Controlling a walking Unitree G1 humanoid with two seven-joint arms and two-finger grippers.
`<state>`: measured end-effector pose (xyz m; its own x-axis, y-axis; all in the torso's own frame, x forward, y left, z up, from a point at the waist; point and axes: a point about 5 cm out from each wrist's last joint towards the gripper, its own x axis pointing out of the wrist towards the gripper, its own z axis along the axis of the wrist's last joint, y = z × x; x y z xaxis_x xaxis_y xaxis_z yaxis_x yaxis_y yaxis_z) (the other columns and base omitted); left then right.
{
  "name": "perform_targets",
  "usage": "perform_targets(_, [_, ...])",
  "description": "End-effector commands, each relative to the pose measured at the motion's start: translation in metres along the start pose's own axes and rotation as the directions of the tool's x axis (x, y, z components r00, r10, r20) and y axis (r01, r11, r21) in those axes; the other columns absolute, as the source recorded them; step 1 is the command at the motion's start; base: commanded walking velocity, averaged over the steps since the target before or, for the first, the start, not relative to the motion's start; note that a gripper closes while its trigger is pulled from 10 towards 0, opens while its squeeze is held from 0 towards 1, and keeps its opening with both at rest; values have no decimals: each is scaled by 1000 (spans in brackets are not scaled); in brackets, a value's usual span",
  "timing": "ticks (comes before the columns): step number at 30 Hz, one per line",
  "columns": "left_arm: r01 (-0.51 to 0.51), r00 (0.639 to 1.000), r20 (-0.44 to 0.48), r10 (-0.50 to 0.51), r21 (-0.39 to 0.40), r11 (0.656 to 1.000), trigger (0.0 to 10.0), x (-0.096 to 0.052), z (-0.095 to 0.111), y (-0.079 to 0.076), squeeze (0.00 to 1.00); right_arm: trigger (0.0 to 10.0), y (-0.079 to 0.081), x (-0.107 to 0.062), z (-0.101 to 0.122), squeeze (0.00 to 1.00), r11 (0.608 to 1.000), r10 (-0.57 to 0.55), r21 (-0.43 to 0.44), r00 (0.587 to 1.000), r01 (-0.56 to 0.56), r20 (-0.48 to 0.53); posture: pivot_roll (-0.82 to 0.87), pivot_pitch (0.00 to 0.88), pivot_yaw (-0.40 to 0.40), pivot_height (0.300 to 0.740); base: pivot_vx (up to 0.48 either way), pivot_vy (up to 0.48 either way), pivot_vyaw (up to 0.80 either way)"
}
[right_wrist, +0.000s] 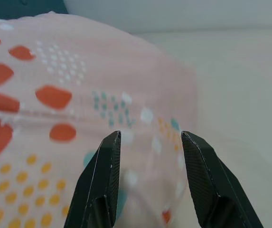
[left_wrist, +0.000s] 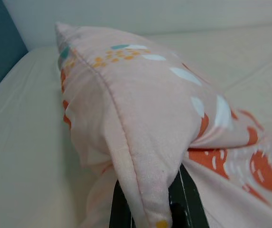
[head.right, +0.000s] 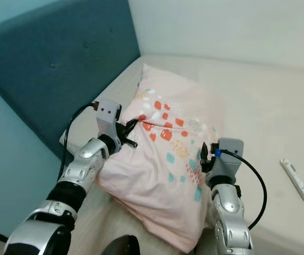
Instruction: Clean up the room
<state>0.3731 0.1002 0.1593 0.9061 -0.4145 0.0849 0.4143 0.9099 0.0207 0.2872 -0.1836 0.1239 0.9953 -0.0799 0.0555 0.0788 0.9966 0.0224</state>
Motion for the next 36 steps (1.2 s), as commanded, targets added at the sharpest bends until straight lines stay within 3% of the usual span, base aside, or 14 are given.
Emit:
perform_targets(1, [-40, 997, 67, 40, -6, 999, 10000, -2, 13, 7, 0, 10000, 8, 1, -1, 0, 1000, 27, -1, 1000, -27, 1, -42, 33, 133, 687, 0, 0, 0])
perform_targets(16, [-78, 995, 67, 80, -22, 997, 10000, -5, 15, 8, 0, 10000, 9, 3, -3, 0, 999, 51, 3, 999, -51, -2, -36, 25, 125, 738, 0, 0, 0])
perform_targets(36, [-32, 998, 61, 31, 9, 999, 10000, -5, 17, 0, 0, 10000, 13, 3, -8, 0, 998, 63, 8, 998, -63, -6, -28, 21, 130, 738, 0, 0, 0])
